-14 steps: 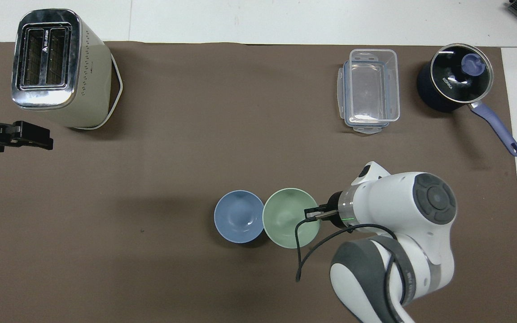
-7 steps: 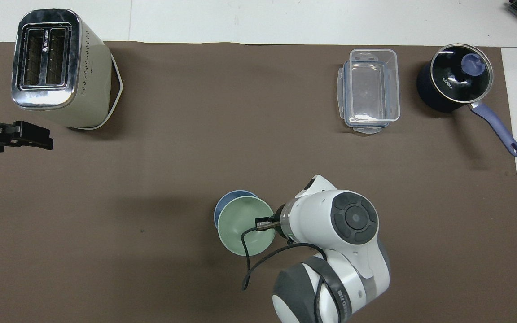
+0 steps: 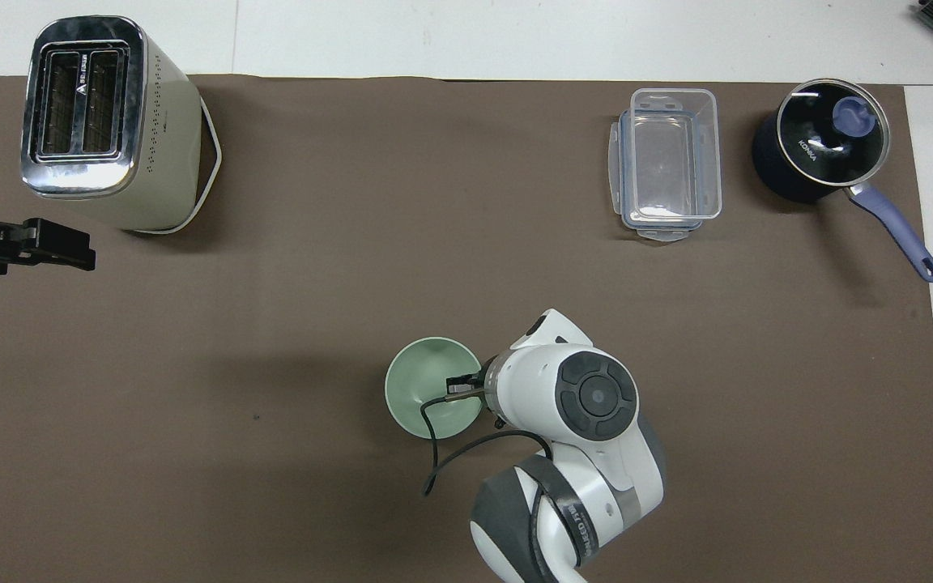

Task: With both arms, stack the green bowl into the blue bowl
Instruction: 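Lower the green bowl into the blue bowl with the right gripper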

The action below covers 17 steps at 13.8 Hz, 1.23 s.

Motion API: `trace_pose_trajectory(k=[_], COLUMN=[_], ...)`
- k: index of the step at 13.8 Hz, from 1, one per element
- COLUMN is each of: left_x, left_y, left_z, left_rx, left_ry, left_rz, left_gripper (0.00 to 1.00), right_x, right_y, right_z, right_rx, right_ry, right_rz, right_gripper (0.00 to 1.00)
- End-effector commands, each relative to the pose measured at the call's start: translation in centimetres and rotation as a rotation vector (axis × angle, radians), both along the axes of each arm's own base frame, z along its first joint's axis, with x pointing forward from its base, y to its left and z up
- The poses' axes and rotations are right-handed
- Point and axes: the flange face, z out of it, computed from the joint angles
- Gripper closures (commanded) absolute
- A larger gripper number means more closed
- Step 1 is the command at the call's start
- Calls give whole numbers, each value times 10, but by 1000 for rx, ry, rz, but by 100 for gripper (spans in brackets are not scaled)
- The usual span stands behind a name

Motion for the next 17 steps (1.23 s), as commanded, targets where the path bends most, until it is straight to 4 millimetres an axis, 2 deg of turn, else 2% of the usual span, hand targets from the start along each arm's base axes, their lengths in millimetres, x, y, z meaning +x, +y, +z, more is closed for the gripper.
trace_pose_trajectory(k=[1, 14, 16, 17], left_x=[2, 2, 2, 2], left_y=[3, 3, 3, 4], left_z=[3, 3, 3, 3], left_rx=[16, 16, 16, 18], left_ry=[10, 10, 10, 10], left_rz=[-8, -8, -8, -8], left_gripper=[0, 0, 0, 0], right_x=[1, 0, 0, 0], right_y=[8, 7, 8, 8], right_z=[-4, -6, -6, -6], right_rx=[-8, -33, -33, -33], right_ry=[-13, -29, -29, -28], right_rz=[-17, 8, 7, 6], right_gripper=[100, 99, 90, 75])
